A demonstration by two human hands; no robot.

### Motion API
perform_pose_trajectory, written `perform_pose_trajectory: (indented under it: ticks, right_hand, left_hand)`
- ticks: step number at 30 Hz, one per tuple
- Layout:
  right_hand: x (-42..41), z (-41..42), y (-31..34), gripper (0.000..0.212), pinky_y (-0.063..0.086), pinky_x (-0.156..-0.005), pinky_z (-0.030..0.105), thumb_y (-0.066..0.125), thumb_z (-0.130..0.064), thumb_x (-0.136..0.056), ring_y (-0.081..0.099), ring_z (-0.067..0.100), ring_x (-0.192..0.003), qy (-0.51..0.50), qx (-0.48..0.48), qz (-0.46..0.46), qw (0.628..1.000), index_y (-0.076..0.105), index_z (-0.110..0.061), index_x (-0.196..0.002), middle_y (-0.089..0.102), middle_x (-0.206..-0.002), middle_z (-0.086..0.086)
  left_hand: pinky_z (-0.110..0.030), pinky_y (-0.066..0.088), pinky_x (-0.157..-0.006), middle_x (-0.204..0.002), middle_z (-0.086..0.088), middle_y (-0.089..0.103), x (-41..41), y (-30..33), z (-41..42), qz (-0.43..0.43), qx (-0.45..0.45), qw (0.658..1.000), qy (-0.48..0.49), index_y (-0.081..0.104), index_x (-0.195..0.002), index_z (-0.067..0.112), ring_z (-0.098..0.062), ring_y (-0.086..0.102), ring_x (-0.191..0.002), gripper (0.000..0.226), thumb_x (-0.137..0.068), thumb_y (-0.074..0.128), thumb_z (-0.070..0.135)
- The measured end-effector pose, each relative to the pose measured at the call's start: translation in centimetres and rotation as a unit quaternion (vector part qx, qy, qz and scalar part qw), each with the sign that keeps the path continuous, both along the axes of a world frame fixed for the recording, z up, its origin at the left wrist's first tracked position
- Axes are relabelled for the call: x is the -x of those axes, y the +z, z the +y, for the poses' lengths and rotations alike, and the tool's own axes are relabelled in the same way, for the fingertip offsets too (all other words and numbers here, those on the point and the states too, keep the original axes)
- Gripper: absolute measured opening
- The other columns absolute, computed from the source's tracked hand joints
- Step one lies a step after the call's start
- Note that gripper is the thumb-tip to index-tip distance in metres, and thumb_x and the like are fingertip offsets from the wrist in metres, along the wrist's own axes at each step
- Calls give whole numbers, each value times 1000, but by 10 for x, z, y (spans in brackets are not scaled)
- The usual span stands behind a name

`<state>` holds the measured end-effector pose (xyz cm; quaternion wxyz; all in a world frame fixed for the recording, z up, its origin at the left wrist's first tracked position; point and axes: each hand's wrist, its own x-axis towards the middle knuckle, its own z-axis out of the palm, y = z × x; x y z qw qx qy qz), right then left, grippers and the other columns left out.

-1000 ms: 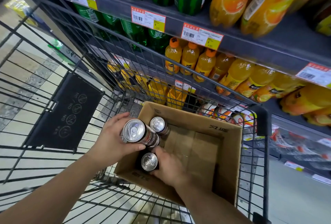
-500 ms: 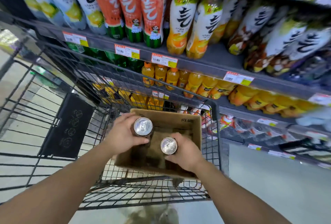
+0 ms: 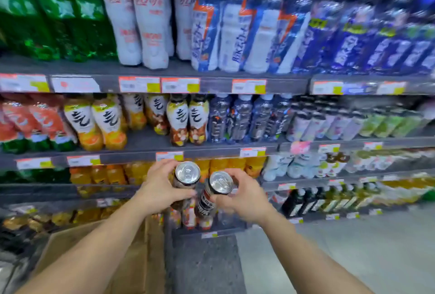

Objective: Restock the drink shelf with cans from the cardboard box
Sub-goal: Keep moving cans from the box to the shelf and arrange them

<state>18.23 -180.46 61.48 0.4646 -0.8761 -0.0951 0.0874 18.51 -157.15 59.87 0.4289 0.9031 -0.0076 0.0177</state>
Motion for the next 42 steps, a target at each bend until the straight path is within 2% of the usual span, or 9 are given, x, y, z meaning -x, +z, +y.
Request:
perform_pose_trajectory:
  ticks: [3,7,12,16,21,26,32,35,42]
  right_hand:
    - [-7,-122,41,56,53,-81,22,85,-33,-67,64,-1,-91,-58,-4,-9,998,59,-28,-116,68,-104,-13]
    - [-6,-279,84,49,41,-64,3,83,-24,-72,59,-13,-73,-140,20,-25,990,60,-21,-115,65,-95,-14]
    - [-9,-444,98,51,52,-87,29,85,-39,-62,66,13,-97,-271,46,-60,960,60,-35,-106,68,-101,-10]
    - [-24,-559,107,43,51,-78,18,87,-30,-63,64,-3,-84,-352,27,-85,932,63,-34,-99,69,-92,-15]
    - [-80,-702,117,55,56,-86,39,80,-46,-51,69,8,-88,-437,-22,-127,890,67,-28,-100,74,-95,-9]
    - [-134,-831,146,73,55,-91,40,87,-42,-51,70,12,-94,-499,-49,-152,852,62,-19,-116,73,-103,-5]
    - [-177,-963,165,80,54,-73,27,82,-47,-46,70,13,-90,-522,-88,-175,830,59,-22,-118,72,-106,-1]
    - [-207,-1029,167,76,51,-64,23,81,-53,-49,69,11,-89,-510,-77,-177,838,56,-31,-117,70,-110,-4]
    - [-285,-1186,191,67,54,-91,38,84,-52,-60,64,13,-104,-441,-67,-210,870,58,-33,-118,66,-114,-4]
  left_hand:
    - [-26,42,-85,-110,7,63,-25,32,-123,19,62,997,-42,57,-109,29,-13,58,-105,63,-56,90,36]
    - [-21,42,-77,-106,7,66,-56,56,-287,19,115,987,-114,61,-112,23,-11,62,-98,62,-59,91,29]
    - [-17,46,-73,-96,10,71,-95,75,-469,28,155,963,-221,61,-96,33,-7,66,-91,57,-47,90,39]
    - [-26,49,-74,-84,18,72,-139,87,-602,29,181,941,-285,61,-91,36,6,64,-78,50,-51,92,34]
    - [-7,40,-57,-78,21,66,-215,109,-760,2,198,914,-353,58,-86,36,13,58,-66,40,-65,88,21]
    - [-17,45,-66,-69,19,70,-290,152,-900,-13,213,887,-409,63,-88,27,13,60,-63,43,-56,91,34]
    - [-31,53,-83,-90,13,74,-345,176,-1033,-4,215,878,-428,66,-99,30,-6,68,-88,78,-32,88,63]
    - [-31,52,-82,-90,12,74,-367,172,-1091,-15,205,892,-403,66,-97,30,-8,68,-90,53,-52,90,41]
    - [-28,50,-69,-83,10,74,-401,182,-1224,-36,231,929,-287,68,-89,26,-2,67,-76,39,-58,91,27]
